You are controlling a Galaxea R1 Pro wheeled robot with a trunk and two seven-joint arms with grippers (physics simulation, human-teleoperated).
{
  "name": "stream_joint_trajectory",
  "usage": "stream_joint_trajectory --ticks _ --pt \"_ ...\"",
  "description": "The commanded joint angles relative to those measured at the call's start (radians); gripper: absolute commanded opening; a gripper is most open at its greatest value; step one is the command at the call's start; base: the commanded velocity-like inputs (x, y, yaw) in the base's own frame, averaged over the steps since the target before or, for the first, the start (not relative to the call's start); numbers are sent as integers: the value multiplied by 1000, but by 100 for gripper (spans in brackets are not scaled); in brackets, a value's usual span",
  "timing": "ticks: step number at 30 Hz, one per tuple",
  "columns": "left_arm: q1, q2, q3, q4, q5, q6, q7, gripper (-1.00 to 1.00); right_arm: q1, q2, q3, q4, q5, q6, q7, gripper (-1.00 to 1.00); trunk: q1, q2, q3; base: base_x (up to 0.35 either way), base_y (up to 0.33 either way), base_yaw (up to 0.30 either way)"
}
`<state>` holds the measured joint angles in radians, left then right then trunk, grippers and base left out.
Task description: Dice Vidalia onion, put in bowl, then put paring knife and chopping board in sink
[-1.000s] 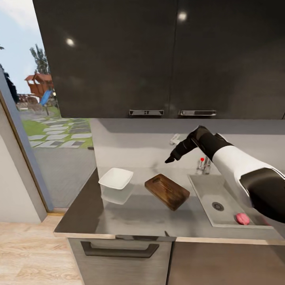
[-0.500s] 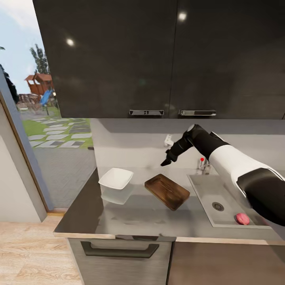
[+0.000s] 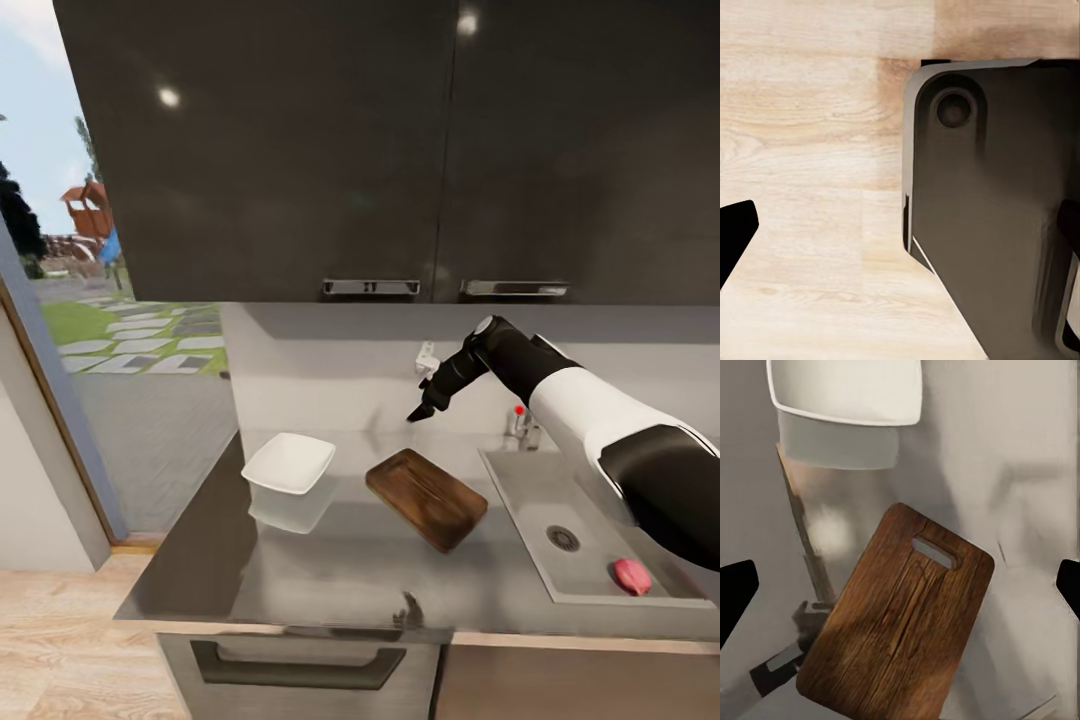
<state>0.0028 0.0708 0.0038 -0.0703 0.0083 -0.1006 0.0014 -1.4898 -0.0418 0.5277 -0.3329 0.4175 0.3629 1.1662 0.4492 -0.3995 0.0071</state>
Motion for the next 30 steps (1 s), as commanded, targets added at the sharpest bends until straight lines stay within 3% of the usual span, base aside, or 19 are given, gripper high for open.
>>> stream_joint_trajectory --ticks 1,8,30 --pt "0 0 0 0 1 -2 0 100 0 0 -1 -1 3 10 4 100 1 0 -2 304 0 0" --pt "0 0 -1 0 0 -4 0 100 0 1 1 4 3 9 4 100 1 0 -13 177 0 0" --pt "0 0 -1 0 -1 -4 0 100 3 9 9 18 20 3 4 100 1 0 -48 4 37 0"
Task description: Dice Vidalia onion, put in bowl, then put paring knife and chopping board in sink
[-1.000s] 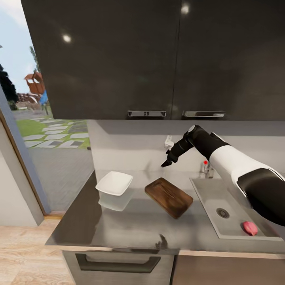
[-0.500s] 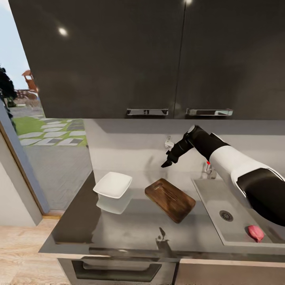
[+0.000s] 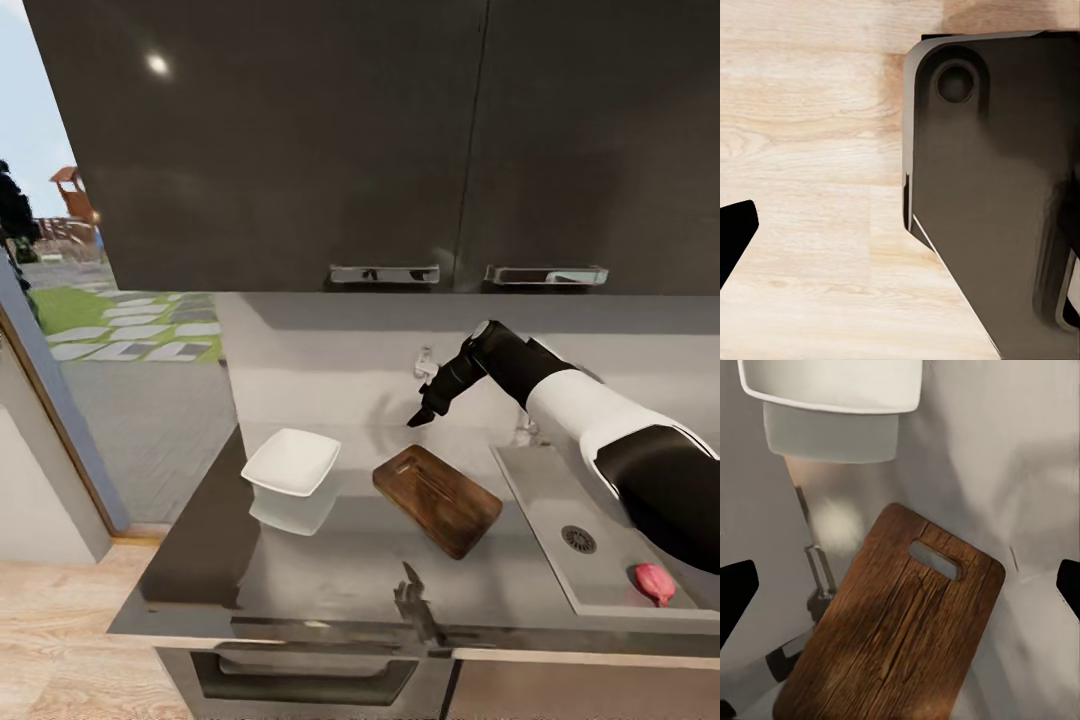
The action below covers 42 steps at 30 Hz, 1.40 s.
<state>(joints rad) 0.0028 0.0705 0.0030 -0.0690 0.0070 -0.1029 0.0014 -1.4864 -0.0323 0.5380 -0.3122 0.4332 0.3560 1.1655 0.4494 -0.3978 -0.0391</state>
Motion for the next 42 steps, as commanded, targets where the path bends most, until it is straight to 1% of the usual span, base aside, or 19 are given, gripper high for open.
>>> stream_joint_trajectory --ticks 1,7,23,29,37,42 --pt "0 0 0 -1 1 -1 0 100 1 0 -1 -2 8 -5 5 100 1 -2 -4 0 44 0" --pt "0 -1 -1 0 1 -1 0 100 5 3 -1 0 10 -38 6 100 1 -2 -13 0 16 0" --pt "0 -1 0 9 1 -1 0 100 11 1 -1 20 13 -70 6 100 1 -2 -39 14 0 0" --pt "0 -1 0 9 1 -1 -1 100 13 4 0 29 13 -107 6 100 1 -2 -49 143 14 0" --pt "0 -2 0 9 1 -1 -1 100 14 7 -1 31 13 -113 14 100 1 -2 -62 208 114 0" --pt "0 -2 -1 9 1 -1 -1 100 17 8 -1 31 13 -114 15 100 1 -2 -70 92 51 0"
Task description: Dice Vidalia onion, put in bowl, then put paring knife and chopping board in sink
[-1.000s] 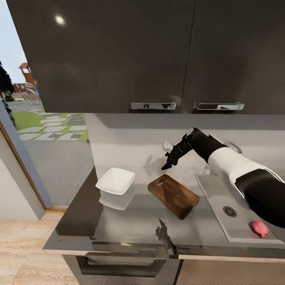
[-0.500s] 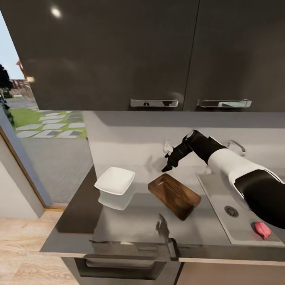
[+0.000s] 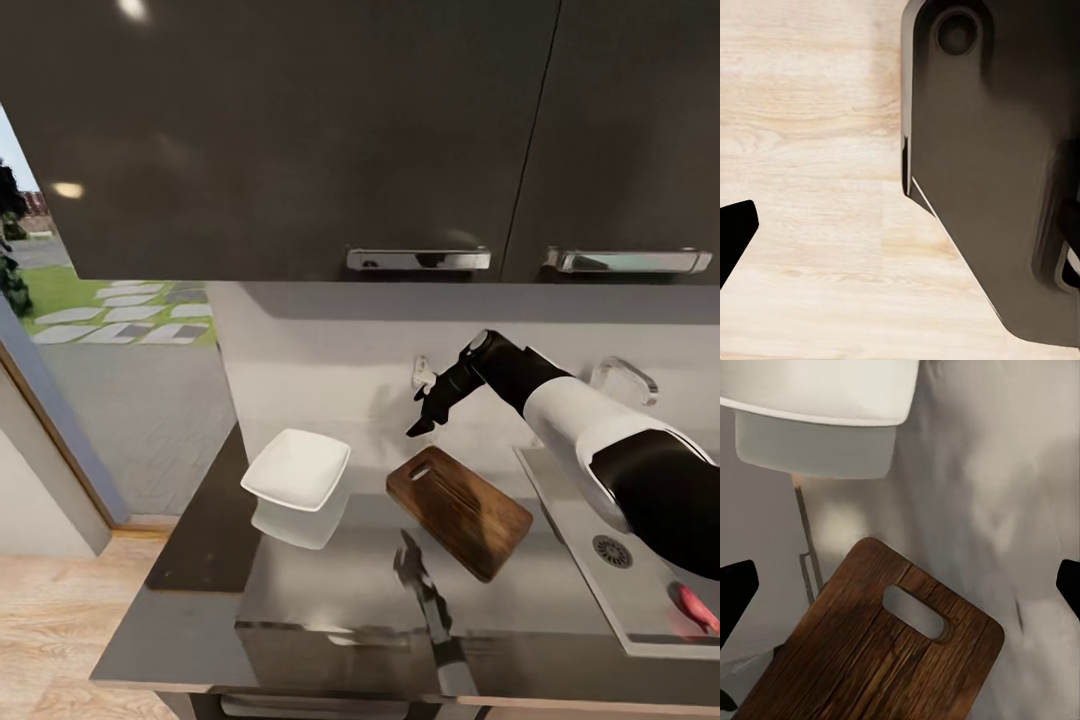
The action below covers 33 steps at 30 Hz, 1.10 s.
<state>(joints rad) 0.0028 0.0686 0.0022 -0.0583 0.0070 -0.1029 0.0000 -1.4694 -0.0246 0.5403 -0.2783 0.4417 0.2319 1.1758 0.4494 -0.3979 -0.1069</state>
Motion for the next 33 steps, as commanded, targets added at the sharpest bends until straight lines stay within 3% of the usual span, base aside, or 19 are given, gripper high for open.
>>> stream_joint_trajectory --ticks 1,14,15,18,20,24,33 --pt "0 0 0 -2 1 -1 0 100 1 0 -3 -3 5 10 5 100 1 -2 -4 32 18 0" --pt "0 -9 -4 30 -2 -2 0 100 21 -3 -2 -2 12 9 5 100 1 -2 -24 5 3 0" --pt "0 -9 -4 33 -3 -2 0 100 21 -3 -2 -2 23 9 5 100 1 -2 -26 0 0 0" --pt "0 -10 -4 39 -3 -2 0 100 21 -4 -3 -1 114 -18 8 100 1 -2 -31 0 0 -23" --pt "0 -10 -4 40 -3 -2 0 100 21 -8 -4 13 131 -48 18 100 1 -2 -34 0 0 -58" --pt "0 -12 -4 40 -3 -2 0 100 21 -14 -5 45 143 -102 29 100 1 -2 -41 0 0 -68" --pt "0 -12 -4 40 -3 -2 0 100 21 -24 -5 50 146 -114 30 100 1 -2 -55 0 0 -72"
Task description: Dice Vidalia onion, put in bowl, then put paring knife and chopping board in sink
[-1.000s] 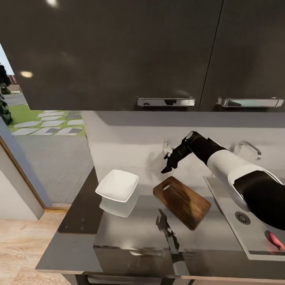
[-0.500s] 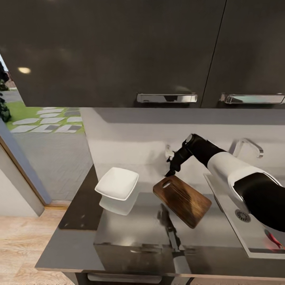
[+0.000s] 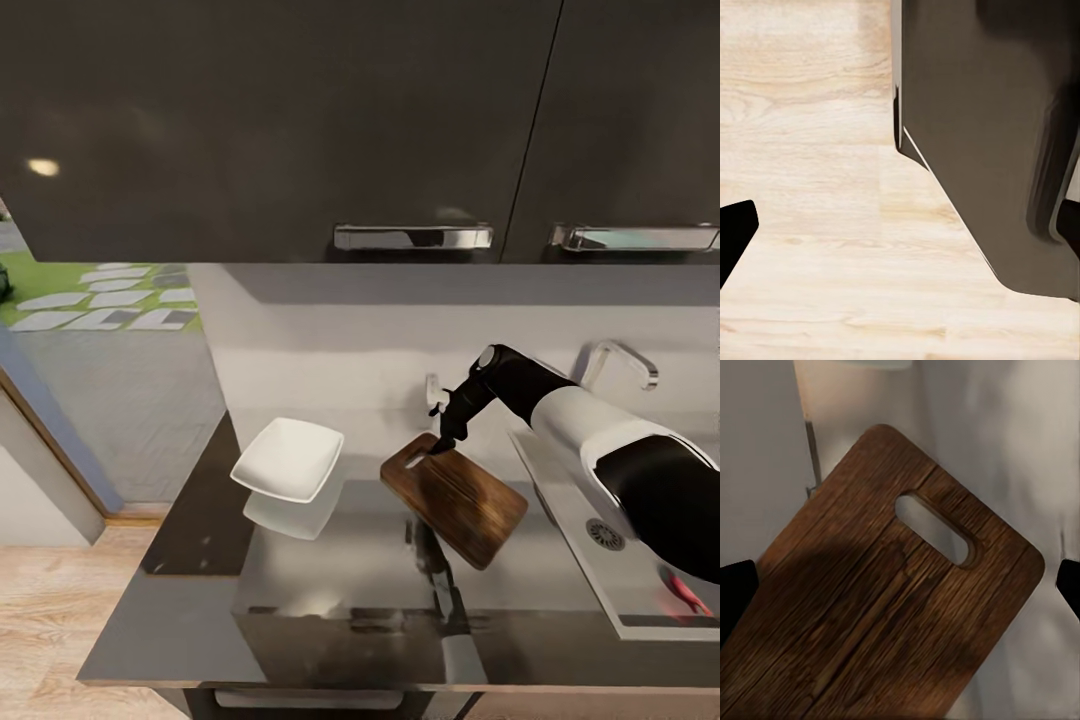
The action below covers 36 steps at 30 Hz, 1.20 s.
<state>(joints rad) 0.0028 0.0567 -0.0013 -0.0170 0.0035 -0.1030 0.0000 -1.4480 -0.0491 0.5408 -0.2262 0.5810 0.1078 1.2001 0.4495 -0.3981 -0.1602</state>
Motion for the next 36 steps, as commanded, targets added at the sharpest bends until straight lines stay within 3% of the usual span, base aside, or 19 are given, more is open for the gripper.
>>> stream_joint_trajectory --ticks 1,21,36 --pt "0 0 0 -1 0 -2 0 100 0 0 -5 -2 6 10 6 100 1 -2 -3 0 0 -72" --pt "0 0 0 -1 1 -2 0 100 0 1 -5 -2 6 10 6 100 1 -2 -36 27 22 -73" --pt "0 0 0 -1 1 -2 0 100 0 7 -5 -3 6 10 5 100 1 -2 -54 17 159 -56"
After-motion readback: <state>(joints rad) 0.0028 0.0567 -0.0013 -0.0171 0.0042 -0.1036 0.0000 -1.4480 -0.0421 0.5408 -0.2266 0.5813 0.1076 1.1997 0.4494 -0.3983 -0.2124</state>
